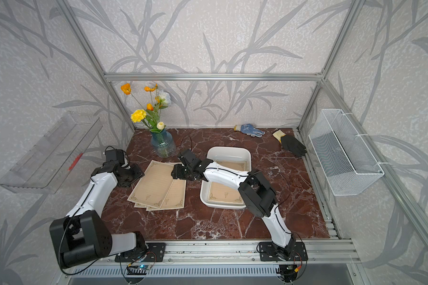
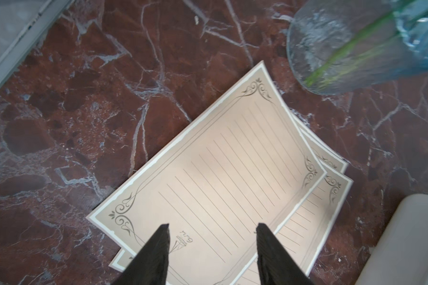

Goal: Take out the stationery paper from the storage box
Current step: Place the stationery paper at the center of the board, then pick up the stationery paper from the storage box.

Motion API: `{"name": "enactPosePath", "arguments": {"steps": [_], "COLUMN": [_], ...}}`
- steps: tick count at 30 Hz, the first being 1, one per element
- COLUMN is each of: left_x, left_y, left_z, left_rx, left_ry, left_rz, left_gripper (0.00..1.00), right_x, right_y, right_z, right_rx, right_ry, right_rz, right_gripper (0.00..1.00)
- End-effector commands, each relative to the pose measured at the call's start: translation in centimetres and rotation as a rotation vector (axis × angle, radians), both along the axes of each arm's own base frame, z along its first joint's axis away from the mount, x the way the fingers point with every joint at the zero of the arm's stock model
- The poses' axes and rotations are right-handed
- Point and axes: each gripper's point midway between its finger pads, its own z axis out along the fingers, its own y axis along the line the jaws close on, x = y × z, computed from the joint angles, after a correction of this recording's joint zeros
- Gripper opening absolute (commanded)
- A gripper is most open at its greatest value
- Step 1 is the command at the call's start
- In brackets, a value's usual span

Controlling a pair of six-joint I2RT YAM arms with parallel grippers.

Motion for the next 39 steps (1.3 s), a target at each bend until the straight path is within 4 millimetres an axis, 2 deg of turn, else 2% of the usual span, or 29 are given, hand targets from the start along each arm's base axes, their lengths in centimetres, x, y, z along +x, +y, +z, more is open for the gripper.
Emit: {"name": "enactPosePath", "arguments": {"steps": [1,5,8,10,12,16,19,23,29,35,39], "left_x": [0.2,1.2,2.2,2.9,3.5,4.2,4.5,4.6,4.4,4.0,4.0], "left_y": [-2.0,-5.9,-9.7,-12.5,-15.2,-20.0,-22.8,-26.0,-28.7,-29.8,-29.8], "left_z": [3.7,6.6,7.9,8.4,8.4,6.7,5.3,3.7,1.3,-0.9,-1.9], "left_rx": [0.115,0.165,0.118,0.07,0.024,-0.014,-0.067,-0.166,-0.228,-0.25,-0.238], "left_ry": [-0.104,-0.192,-0.26,-0.296,-0.31,-0.261,-0.228,-0.204,-0.139,-0.077,-0.045], "left_rz": [-0.091,-0.199,-0.3,-0.38,-0.462,-0.597,-0.651,-0.693,-0.731,-0.741,-0.739], "left_gripper": [0.56,0.56,0.56,0.57,0.6,0.63,0.63,0.63,0.63,0.63,0.63], "right_x": [-0.5,-1.2,-1.4,-1.4,-1.5,-1.4,-1.5,-1.9,-2.3,-2.4,-2.1], "right_y": [-3.3,-7.8,-12.3,-15.7,-18.9,-24.9,-27.9,-29.7,-30.7,-31.4,-30.6], "right_z": [4.8,7.6,8.4,8.2,7.7,6.1,4.7,2.8,-0.2,-2.9,-5.0], "right_rx": [-0.056,-0.155,-0.252,-0.325,-0.401,-0.54,-0.604,-0.656,-0.695,-0.736,-0.694], "right_ry": [-0.133,-0.224,-0.27,-0.273,-0.264,-0.208,-0.153,-0.099,0.002,0.077,0.122], "right_rz": [0.037,0.045,0.01,-0.025,-0.063,-0.143,-0.186,-0.228,-0.268,-0.27,-0.277], "right_gripper": [0.57,0.57,0.57,0.57,0.59,0.63,0.64,0.65,0.65,0.64,0.62]}}
